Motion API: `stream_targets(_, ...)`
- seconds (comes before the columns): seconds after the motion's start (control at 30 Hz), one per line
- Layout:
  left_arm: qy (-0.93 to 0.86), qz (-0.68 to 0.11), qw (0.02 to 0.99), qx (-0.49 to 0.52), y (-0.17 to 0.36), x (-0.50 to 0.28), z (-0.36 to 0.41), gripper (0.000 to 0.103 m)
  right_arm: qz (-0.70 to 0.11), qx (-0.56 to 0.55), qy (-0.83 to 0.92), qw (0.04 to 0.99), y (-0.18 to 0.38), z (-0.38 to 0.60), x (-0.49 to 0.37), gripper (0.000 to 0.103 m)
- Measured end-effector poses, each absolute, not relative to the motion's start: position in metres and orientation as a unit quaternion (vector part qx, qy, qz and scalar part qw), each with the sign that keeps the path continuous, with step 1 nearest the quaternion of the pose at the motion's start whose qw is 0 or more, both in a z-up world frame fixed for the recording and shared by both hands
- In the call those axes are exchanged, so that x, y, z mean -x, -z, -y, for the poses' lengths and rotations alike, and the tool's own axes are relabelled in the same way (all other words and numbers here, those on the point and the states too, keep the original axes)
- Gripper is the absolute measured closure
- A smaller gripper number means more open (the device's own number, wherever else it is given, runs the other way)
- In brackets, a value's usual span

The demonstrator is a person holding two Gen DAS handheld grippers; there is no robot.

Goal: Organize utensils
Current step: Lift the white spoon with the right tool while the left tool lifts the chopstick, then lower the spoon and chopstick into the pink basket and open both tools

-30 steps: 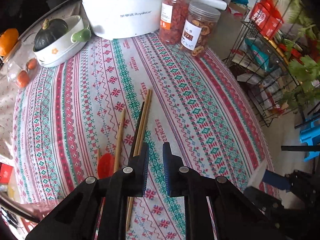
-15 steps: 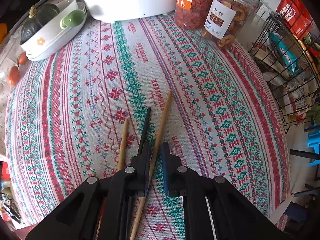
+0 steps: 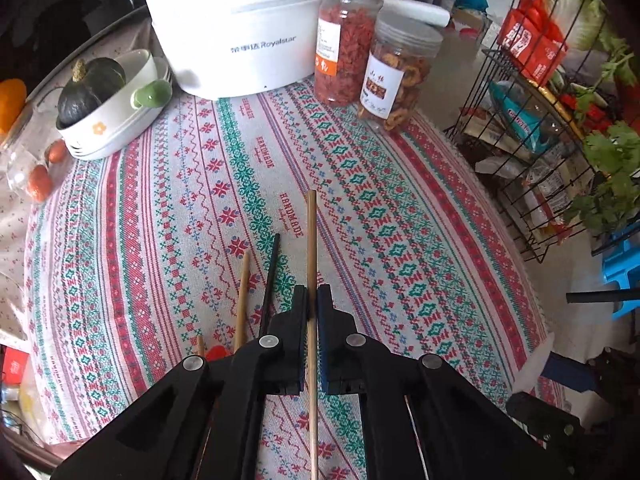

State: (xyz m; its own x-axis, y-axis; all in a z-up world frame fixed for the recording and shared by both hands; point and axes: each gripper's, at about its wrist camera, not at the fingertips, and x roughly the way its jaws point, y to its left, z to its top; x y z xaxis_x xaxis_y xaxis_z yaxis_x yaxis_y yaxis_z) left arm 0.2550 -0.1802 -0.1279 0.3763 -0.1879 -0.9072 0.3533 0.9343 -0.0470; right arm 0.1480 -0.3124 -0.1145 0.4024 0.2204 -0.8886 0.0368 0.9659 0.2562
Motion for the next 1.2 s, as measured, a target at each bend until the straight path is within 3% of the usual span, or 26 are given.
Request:
stream_targets(0.27, 0.210, -0.431, 0.874, -0.074, 0.040, -0.172, 0.148, 0.099, -0.492, -0.116, -0.052, 0.861, 0.078, 0.305, -0.133, 0.062)
stream_targets(0.57, 0.219, -0.335, 0.916, -0.018, -0.027, -0.096, 0.076, 0.099, -0.432, -0.089, -0.066, 0.895, 0.041, 0.268, -0.113, 0.062)
stream_targets(0.73, 0.189, -0.244, 0.951, 0.006, -0.061, -0.071, 0.025, 0.099, -0.418, -0.058, -0.073, 0.904, 0.037, 0.248, -0.115, 0.062)
stream_targets(0.93, 0.146, -0.168, 0.974, 0.035, -0.060, -0.065, -0.023, 0.099, -0.419, -0.047, -0.072, 0.904, 0.041, 0.231, -0.123, 0.062)
stream_targets(1.2, 0.117, -0.137, 0.983, 0.042, -0.024, -0.084, -0.034, 0.099, -0.411, -0.038, -0.078, 0.908, 0.043, 0.205, -0.134, 0.062)
